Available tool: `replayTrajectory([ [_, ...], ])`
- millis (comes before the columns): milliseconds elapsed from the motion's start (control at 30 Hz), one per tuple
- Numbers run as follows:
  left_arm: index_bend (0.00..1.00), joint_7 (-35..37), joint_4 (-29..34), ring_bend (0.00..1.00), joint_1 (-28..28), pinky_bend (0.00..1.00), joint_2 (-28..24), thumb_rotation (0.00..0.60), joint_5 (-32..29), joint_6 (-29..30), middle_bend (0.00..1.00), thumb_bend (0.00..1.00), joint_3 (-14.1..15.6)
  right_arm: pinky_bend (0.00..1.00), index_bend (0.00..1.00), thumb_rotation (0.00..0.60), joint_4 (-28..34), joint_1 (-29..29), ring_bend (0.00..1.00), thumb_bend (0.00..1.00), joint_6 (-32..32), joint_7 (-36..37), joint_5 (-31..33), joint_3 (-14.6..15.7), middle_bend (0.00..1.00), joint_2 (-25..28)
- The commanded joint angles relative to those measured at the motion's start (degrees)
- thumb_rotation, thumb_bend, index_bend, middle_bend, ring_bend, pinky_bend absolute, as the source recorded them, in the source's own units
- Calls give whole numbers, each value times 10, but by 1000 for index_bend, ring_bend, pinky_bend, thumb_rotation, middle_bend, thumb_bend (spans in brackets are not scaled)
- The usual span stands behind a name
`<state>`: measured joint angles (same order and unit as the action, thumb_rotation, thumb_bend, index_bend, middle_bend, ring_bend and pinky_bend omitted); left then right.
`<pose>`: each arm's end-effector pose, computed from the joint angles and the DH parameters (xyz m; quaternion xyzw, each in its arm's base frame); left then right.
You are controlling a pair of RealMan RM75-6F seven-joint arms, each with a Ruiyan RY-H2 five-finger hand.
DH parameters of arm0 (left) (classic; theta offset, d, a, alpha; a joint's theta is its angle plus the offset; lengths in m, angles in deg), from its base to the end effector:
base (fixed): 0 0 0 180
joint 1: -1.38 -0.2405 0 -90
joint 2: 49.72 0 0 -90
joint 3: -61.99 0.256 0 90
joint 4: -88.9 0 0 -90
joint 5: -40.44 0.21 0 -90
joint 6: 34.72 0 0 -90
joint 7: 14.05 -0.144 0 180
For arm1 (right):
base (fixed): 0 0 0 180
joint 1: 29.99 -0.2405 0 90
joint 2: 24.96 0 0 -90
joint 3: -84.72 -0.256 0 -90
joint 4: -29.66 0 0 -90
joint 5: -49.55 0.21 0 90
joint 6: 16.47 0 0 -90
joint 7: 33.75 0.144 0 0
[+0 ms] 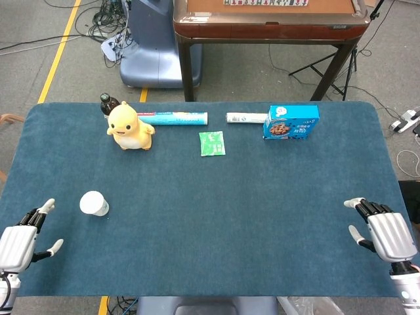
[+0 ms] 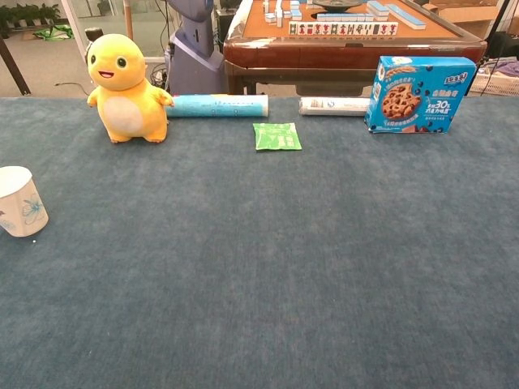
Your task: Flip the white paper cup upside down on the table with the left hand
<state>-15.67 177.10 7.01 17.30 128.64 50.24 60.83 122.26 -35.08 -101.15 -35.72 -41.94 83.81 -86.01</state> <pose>-0.3158 0.1797 0.1429 -0.6228 -0.3689 -0.3755 0.5787 -0.3044 -0.1745 0.1646 0.6458 -0.3512 0.3696 0.5684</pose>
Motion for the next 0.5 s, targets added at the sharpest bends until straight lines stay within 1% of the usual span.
replayTrajectory([
  [33, 0, -2, 3, 234, 4, 612, -1, 600, 10, 2, 129, 192, 0, 464, 320, 600, 2, 1, 367, 325, -2, 1, -1, 0, 317, 2],
  [100, 0, -11, 11, 174, 9, 578, -6, 600, 21, 2, 78, 193, 1, 461, 320, 600, 5, 2, 367, 324, -4, 1, -1, 0, 317, 5],
  [167, 0, -23, 25, 99, 16, 508, -14, 600, 32, -3, 18, 191, 3, 460, 320, 600, 8, 4, 367, 324, -7, 1, -1, 0, 317, 7],
  [267, 0, -56, 49, 14, 29, 411, -28, 600, 49, -17, 0, 190, 6, 459, 320, 600, 13, 6, 367, 324, -12, 2, -1, -1, 317, 12],
  [400, 12, -111, 71, 0, 48, 270, -31, 600, 67, -38, 0, 190, 7, 458, 320, 600, 19, 10, 367, 324, -21, 7, 1, -4, 317, 19],
  [500, 51, -145, 74, 0, 58, 162, -27, 600, 76, -47, 0, 190, 5, 458, 320, 600, 20, 12, 367, 324, -25, 13, 3, -6, 318, 23],
])
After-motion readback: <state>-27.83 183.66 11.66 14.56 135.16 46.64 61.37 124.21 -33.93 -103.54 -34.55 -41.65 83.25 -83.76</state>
